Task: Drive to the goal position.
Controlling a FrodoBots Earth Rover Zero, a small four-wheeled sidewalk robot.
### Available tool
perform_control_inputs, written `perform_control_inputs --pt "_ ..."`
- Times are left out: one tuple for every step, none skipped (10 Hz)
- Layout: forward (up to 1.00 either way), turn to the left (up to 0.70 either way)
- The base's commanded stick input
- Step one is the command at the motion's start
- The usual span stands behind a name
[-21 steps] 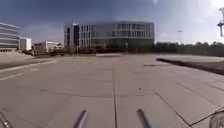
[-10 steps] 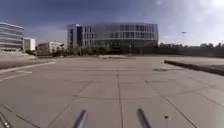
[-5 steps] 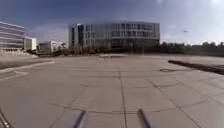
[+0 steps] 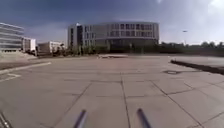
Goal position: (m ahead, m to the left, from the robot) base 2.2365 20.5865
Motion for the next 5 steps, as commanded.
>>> perform_control_inputs --pt "0.70 -0.14" --pt "0.70 -0.14" --pt "0.70 -0.14" --pt "0.70 -0.14" --pt "0.70 -0.04"
